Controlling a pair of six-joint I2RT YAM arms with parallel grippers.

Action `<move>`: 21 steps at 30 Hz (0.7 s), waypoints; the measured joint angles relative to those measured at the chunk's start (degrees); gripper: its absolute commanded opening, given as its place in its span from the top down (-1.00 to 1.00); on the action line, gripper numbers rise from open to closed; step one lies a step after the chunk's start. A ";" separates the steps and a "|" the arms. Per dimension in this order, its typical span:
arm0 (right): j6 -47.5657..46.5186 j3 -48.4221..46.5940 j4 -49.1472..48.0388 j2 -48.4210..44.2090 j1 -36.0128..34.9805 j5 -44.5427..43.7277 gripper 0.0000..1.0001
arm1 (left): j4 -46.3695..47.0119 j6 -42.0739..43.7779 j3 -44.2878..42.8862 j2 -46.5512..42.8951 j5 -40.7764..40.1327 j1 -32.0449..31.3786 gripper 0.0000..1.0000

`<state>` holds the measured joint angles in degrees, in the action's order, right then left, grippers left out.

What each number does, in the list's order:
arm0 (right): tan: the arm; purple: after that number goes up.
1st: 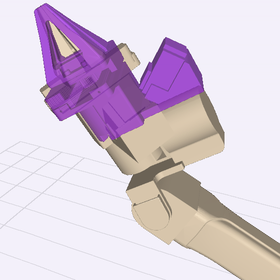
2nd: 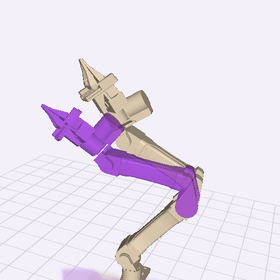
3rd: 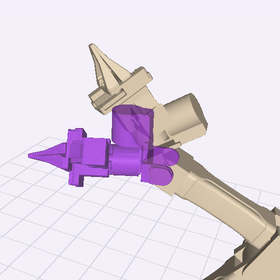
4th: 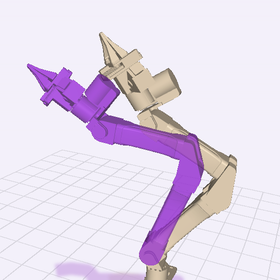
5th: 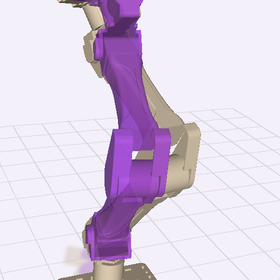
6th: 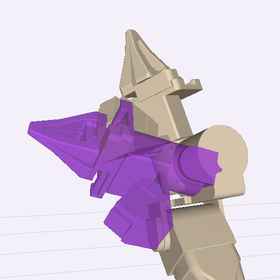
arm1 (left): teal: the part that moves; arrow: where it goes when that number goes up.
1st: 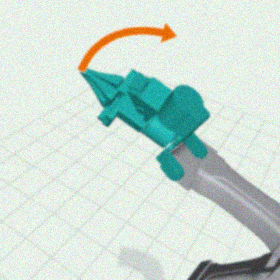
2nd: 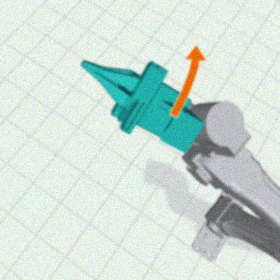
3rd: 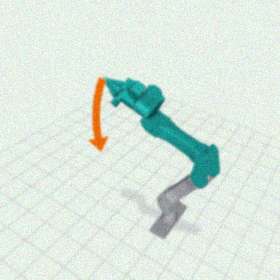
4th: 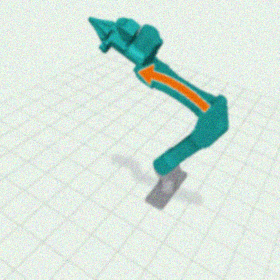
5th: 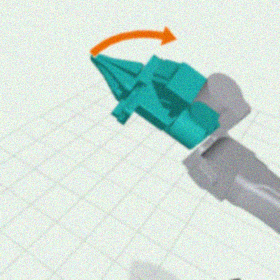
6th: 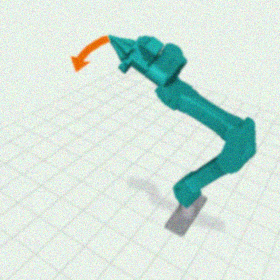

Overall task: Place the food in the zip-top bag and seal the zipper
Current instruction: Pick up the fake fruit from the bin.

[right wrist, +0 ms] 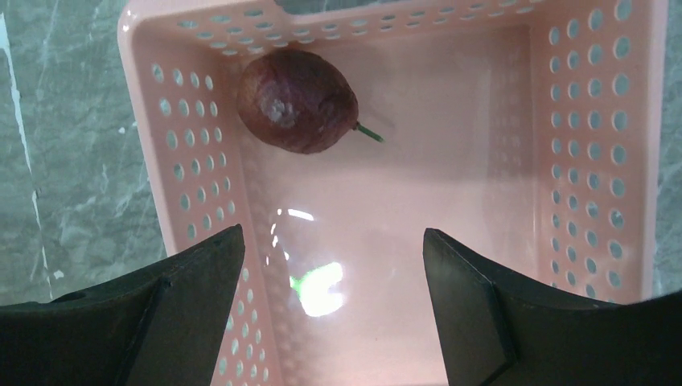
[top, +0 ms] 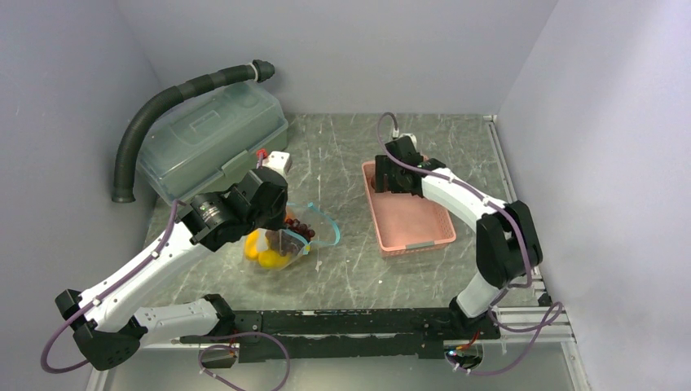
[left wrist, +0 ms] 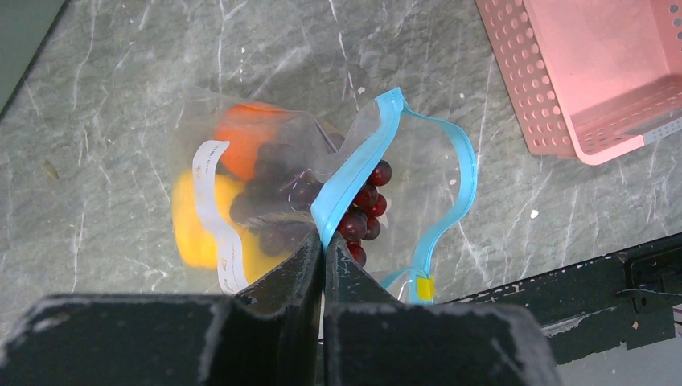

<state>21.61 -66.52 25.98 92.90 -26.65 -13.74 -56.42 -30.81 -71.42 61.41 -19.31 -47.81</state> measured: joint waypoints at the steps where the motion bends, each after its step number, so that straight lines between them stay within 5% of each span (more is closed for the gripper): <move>1: -0.02 -0.74 -0.13 1.01 0.20 0.37 -0.71 | 0.00 0.00 0.00 0.00 0.00 0.00 0.82; 21: -2.69 -13.31 -1.01 16.09 1.11 2.10 -0.73 | -0.04 0.00 0.00 0.37 -0.02 0.00 0.82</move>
<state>18.92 -79.83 24.97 108.99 -25.54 -11.64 -56.47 -30.81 -71.42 61.78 -19.33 -47.81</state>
